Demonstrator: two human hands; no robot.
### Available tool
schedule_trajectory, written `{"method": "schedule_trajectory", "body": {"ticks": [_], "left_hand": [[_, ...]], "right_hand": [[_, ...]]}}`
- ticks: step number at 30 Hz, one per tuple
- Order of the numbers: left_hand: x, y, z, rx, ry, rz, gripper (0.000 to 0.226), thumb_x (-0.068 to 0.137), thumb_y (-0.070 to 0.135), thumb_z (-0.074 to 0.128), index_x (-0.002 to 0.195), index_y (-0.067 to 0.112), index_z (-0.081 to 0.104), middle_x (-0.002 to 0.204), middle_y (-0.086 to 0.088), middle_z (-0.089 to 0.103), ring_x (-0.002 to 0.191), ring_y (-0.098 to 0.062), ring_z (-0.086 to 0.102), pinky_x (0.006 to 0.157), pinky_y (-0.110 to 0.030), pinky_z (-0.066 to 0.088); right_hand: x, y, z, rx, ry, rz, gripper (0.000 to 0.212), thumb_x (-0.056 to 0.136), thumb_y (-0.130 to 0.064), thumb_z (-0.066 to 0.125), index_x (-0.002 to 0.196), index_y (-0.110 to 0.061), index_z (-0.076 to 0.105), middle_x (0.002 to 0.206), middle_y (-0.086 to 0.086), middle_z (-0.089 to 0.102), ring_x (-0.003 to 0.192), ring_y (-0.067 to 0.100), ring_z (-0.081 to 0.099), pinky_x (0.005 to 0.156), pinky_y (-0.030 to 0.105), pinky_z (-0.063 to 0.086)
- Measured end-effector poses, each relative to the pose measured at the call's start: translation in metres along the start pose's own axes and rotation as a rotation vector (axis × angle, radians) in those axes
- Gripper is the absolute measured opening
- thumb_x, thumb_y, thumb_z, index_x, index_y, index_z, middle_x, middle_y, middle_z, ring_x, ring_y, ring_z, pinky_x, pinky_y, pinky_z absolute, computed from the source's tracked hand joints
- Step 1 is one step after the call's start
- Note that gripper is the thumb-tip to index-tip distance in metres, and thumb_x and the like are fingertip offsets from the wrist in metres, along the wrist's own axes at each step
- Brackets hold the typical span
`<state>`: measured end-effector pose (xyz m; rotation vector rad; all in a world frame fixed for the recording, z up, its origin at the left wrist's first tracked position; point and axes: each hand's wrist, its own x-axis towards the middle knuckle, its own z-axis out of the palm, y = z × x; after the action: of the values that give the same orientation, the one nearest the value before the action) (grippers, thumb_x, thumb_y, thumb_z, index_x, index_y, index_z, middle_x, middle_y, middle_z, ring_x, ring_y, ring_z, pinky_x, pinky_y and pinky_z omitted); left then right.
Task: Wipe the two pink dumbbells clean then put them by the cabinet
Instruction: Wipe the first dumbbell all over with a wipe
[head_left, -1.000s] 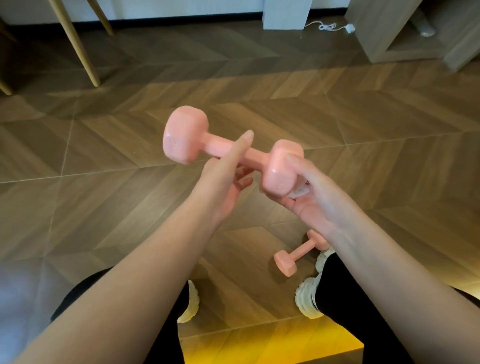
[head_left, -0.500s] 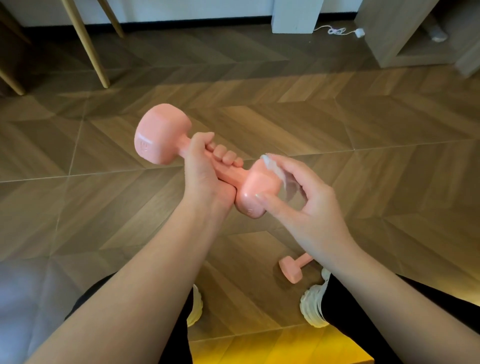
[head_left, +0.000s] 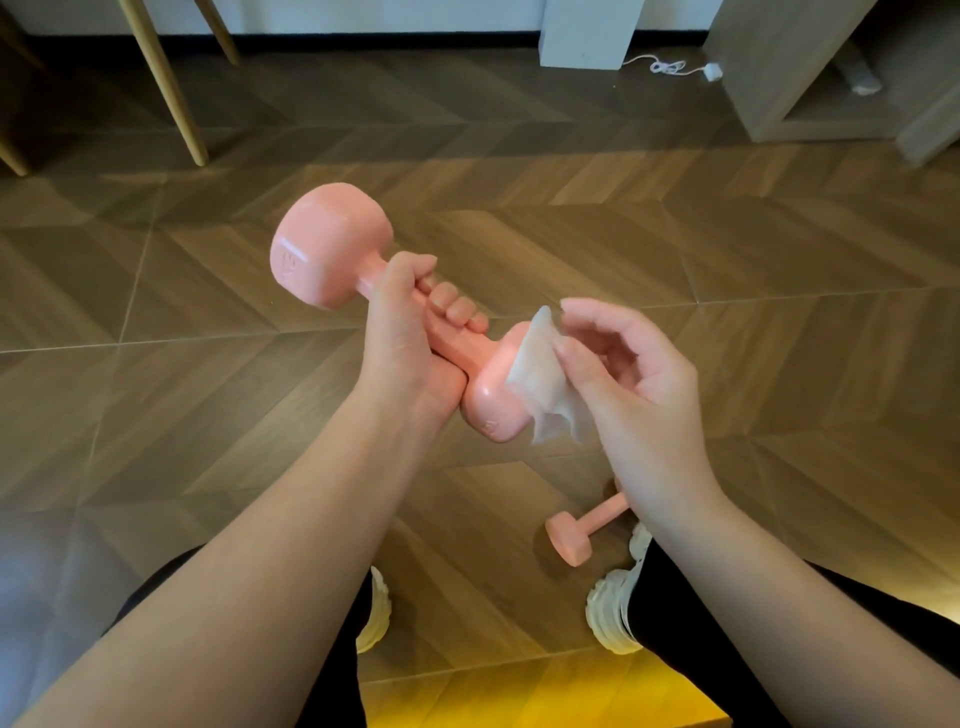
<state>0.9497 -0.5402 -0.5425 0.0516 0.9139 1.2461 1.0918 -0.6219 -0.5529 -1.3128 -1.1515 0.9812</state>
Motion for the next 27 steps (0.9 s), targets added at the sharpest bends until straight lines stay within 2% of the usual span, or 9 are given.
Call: {"method": "schedule_trajectory", "body": {"ticks": [3, 6, 9, 11, 13, 17, 19, 23, 27], "left_hand": [[-0.002, -0.003, 0.002, 0.046, -0.019, 0.017, 0.034, 0.091, 0.015, 0.05, 0.064, 0.021, 0.031, 0.049, 0.007, 0.026, 0.041, -0.011, 0.028, 0.043, -0.022, 0.033], [-0.005, -0.004, 0.003, 0.093, -0.044, 0.031, 0.034, 0.092, 0.015, 0.05, 0.064, 0.02, 0.032, 0.049, 0.006, 0.026, 0.042, -0.011, 0.028, 0.045, -0.023, 0.033], [-0.006, -0.005, 0.003, 0.116, -0.082, 0.018, 0.035, 0.091, 0.015, 0.049, 0.061, 0.019, 0.033, 0.049, 0.006, 0.026, 0.041, -0.012, 0.028, 0.042, -0.022, 0.034], [-0.008, -0.006, 0.004, 0.125, -0.114, 0.003, 0.038, 0.091, 0.014, 0.049, 0.057, 0.02, 0.034, 0.048, 0.006, 0.027, 0.04, -0.012, 0.027, 0.041, -0.021, 0.034], [-0.009, -0.007, 0.004, 0.135, -0.134, 0.003, 0.041, 0.091, 0.014, 0.048, 0.053, 0.02, 0.034, 0.048, 0.005, 0.027, 0.039, -0.012, 0.027, 0.04, -0.021, 0.033], [-0.01, -0.005, 0.005, 0.161, -0.138, 0.022, 0.041, 0.091, 0.014, 0.047, 0.052, 0.02, 0.034, 0.048, 0.005, 0.026, 0.04, -0.012, 0.026, 0.041, -0.022, 0.032], [-0.009, -0.003, 0.004, 0.155, -0.136, 0.025, 0.041, 0.091, 0.014, 0.047, 0.052, 0.021, 0.033, 0.048, 0.006, 0.025, 0.041, -0.012, 0.025, 0.042, -0.022, 0.032], [-0.01, -0.002, 0.003, 0.113, -0.146, 0.011, 0.042, 0.09, 0.014, 0.046, 0.051, 0.021, 0.032, 0.046, 0.006, 0.024, 0.039, -0.012, 0.024, 0.04, -0.022, 0.03], [-0.007, 0.002, 0.004, 0.093, -0.136, 0.026, 0.04, 0.09, 0.015, 0.044, 0.052, 0.022, 0.031, 0.046, 0.007, 0.023, 0.04, -0.012, 0.022, 0.042, -0.022, 0.028]], "right_hand": [[0.004, 0.002, -0.002, 0.116, -0.043, 0.251, 0.051, 0.074, -0.039, 0.08, 0.122, -0.027, 0.066, 0.115, -0.013, 0.069, 0.106, 0.004, 0.066, 0.083, 0.02, 0.053], [0.009, 0.0, -0.006, 0.287, -0.195, 0.567, 0.068, 0.07, -0.04, 0.08, 0.133, -0.027, 0.057, 0.122, -0.002, 0.068, 0.103, 0.011, 0.071, 0.073, 0.023, 0.057], [0.008, 0.002, -0.004, 0.383, -0.435, 0.762, 0.064, 0.081, -0.045, 0.07, 0.135, -0.015, 0.056, 0.124, 0.012, 0.069, 0.114, 0.031, 0.067, 0.091, 0.045, 0.059], [0.005, 0.004, -0.002, 0.429, -0.454, 0.775, 0.065, 0.08, -0.051, 0.068, 0.133, -0.013, 0.058, 0.126, 0.017, 0.068, 0.12, 0.038, 0.062, 0.099, 0.05, 0.051], [0.006, 0.005, 0.001, 0.477, -0.402, 0.779, 0.065, 0.08, -0.053, 0.064, 0.131, -0.013, 0.059, 0.126, 0.019, 0.067, 0.117, 0.037, 0.063, 0.096, 0.047, 0.053], [0.005, 0.007, -0.001, 0.583, -0.402, 0.779, 0.061, 0.083, -0.041, 0.068, 0.133, -0.008, 0.056, 0.127, 0.015, 0.068, 0.117, 0.028, 0.065, 0.099, 0.041, 0.053], [0.003, 0.007, -0.002, 0.624, -0.391, 0.779, 0.063, 0.077, -0.034, 0.074, 0.131, -0.007, 0.056, 0.12, 0.011, 0.071, 0.108, 0.021, 0.069, 0.091, 0.033, 0.058], [0.005, 0.007, 0.006, 0.556, -0.39, 0.727, 0.07, 0.077, -0.053, 0.069, 0.133, -0.013, 0.056, 0.124, 0.01, 0.07, 0.108, 0.02, 0.069, 0.088, 0.034, 0.058], [0.006, 0.008, 0.004, 0.604, -0.396, 0.711, 0.052, 0.085, -0.046, 0.064, 0.126, -0.015, 0.062, 0.125, 0.009, 0.07, 0.109, 0.021, 0.068, 0.093, 0.039, 0.056]]}}
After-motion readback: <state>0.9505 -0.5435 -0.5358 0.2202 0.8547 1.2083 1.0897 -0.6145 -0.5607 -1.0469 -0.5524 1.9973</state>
